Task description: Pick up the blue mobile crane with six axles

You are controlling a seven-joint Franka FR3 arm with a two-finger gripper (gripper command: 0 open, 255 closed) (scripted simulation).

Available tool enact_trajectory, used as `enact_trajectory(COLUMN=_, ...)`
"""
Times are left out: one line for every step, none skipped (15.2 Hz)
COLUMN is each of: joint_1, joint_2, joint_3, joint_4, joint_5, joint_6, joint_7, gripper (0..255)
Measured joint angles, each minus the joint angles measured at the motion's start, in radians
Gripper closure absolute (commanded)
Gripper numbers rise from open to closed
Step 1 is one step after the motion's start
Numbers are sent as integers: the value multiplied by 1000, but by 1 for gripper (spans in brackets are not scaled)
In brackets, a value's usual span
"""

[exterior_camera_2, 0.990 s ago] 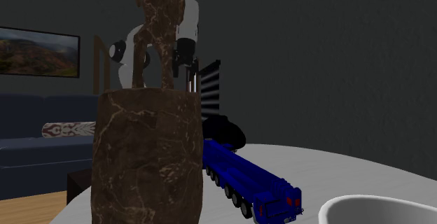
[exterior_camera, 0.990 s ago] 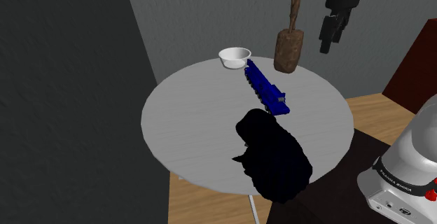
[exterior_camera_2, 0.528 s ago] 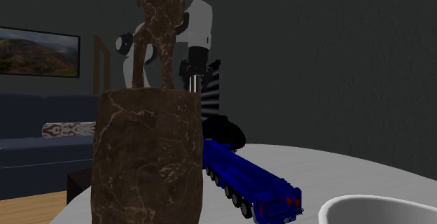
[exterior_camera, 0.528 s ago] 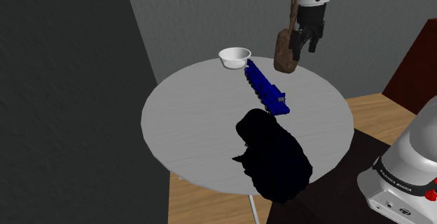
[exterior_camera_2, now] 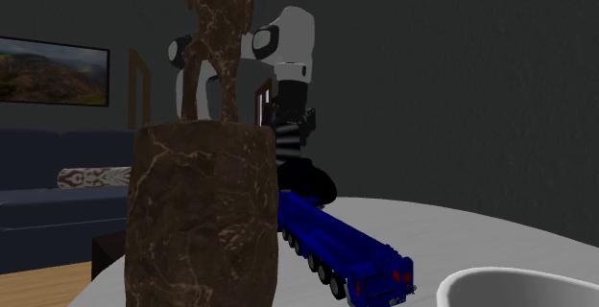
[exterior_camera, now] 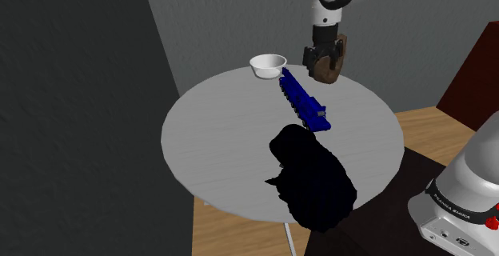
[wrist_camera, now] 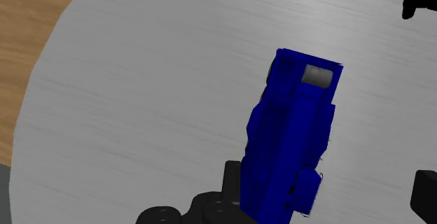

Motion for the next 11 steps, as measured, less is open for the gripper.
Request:
enact_trajectory(joint_1=-4, joint_2=38, joint_3=0, joint_4=17, joint_5=1, joint_6=16, joint_7=21, gripper=0)
enact_trajectory(joint_1=-8, joint_2=80, joint_3=-2, joint_4=47, joint_5=1, joint_6=23, joint_7=39, gripper=0)
enact_trajectory(joint_1=-14, joint_2=107, joint_3=-5, joint_4=58, joint_5=1, joint_6=35, joint_7=54, gripper=0)
enact_trajectory(joint_1=-18, joint_2=145, joint_3=-8, joint_4=79, joint_5=2, joint_6=49, joint_7=72, gripper=0)
enact_trajectory(joint_1=-19, joint_2=185, joint_3=-9, joint_4=102, joint_5=3, joint_6=61, joint_7=93, gripper=0)
enact_trajectory(joint_1=-24, joint_2=224, joint_3=-13, joint_4=132, joint_5=3, joint_6=66, joint_7=109, gripper=0)
enact_trajectory(joint_1=-28, joint_2=260, joint_3=-17, joint_4=155, joint_5=5, joint_6=74, joint_7=124, gripper=0)
enact_trajectory(joint_1=-33, joint_2=292, joint_3=-23, joint_4=176, joint_5=6, joint_6=82, joint_7=137, gripper=0)
enact_trajectory(joint_1=-36, joint_2=336, joint_3=-27, joint_4=209, joint_5=8, joint_6=89, joint_7=154, gripper=0)
enact_trajectory(joint_1=-38, joint_2=371, joint_3=-31, joint_4=233, joint_5=10, joint_6=96, joint_7=169, gripper=0)
enact_trajectory(joint_1=-40, joint_2=395, joint_3=-34, joint_4=252, joint_5=11, joint_6=99, joint_7=176, gripper=0)
